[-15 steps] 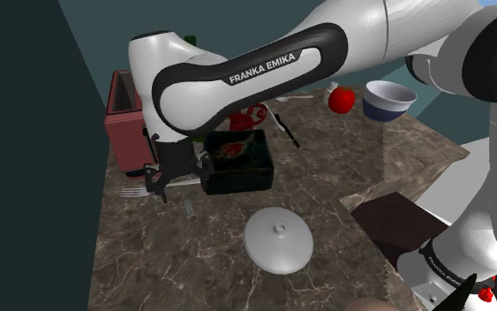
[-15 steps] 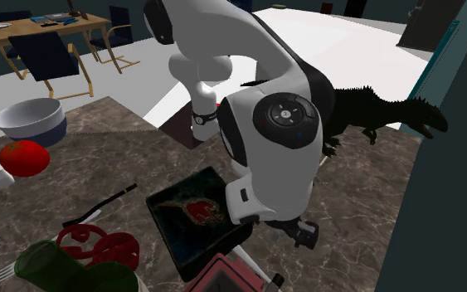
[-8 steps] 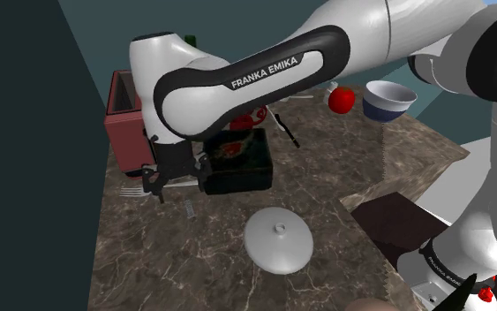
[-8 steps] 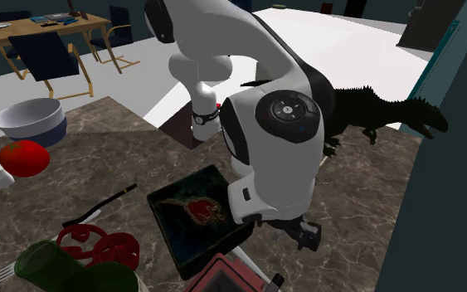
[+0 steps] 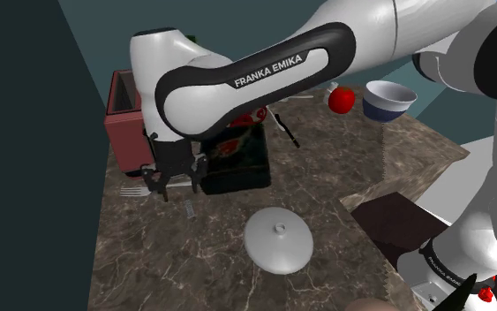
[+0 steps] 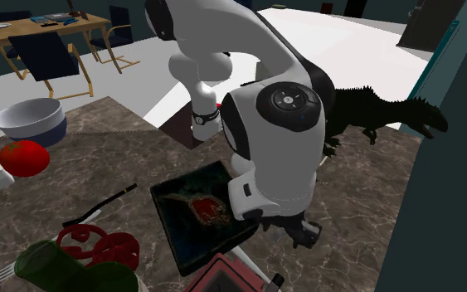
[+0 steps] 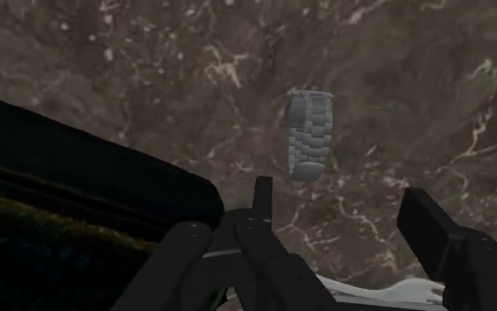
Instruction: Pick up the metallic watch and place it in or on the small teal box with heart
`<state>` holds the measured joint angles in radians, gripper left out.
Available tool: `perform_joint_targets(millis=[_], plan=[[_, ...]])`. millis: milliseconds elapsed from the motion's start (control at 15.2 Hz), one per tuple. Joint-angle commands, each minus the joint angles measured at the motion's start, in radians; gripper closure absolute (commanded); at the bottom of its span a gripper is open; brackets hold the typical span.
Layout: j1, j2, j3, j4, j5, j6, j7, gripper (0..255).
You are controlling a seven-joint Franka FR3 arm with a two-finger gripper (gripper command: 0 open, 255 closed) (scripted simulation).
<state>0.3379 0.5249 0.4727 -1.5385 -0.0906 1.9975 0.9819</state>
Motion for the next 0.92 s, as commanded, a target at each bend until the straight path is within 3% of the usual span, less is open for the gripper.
perform_joint_targets(millis=[0, 66, 132, 330, 396, 462, 528, 792, 858], plan=[[-0.007, 0.053, -0.004, -0.045, 0.004, 0.010, -0.002, 255], [-0.004, 0.066, -0.007, -0.018, 0.000, -0.005, -0.003, 255], [-0.014, 0.019, 0.003, -0.092, 0.015, 0.024, 0.002, 255], [-0.026, -0.004, 0.006, -0.138, 0.023, 0.049, -0.005, 255], [0.004, 0.062, -0.007, 0.002, 0.003, -0.026, 0.001, 255], [-0.007, -0.002, 0.008, -0.062, 0.015, 0.142, 0.000, 255], [-0.007, -0.002, 0.008, -0.062, 0.015, 0.142, 0.000, 0], [0.113, -0.156, -0.061, -0.246, -0.129, 0.160, 0.320, 0], [0.114, -0.149, -0.062, -0.251, -0.133, 0.170, 0.322, 0]])
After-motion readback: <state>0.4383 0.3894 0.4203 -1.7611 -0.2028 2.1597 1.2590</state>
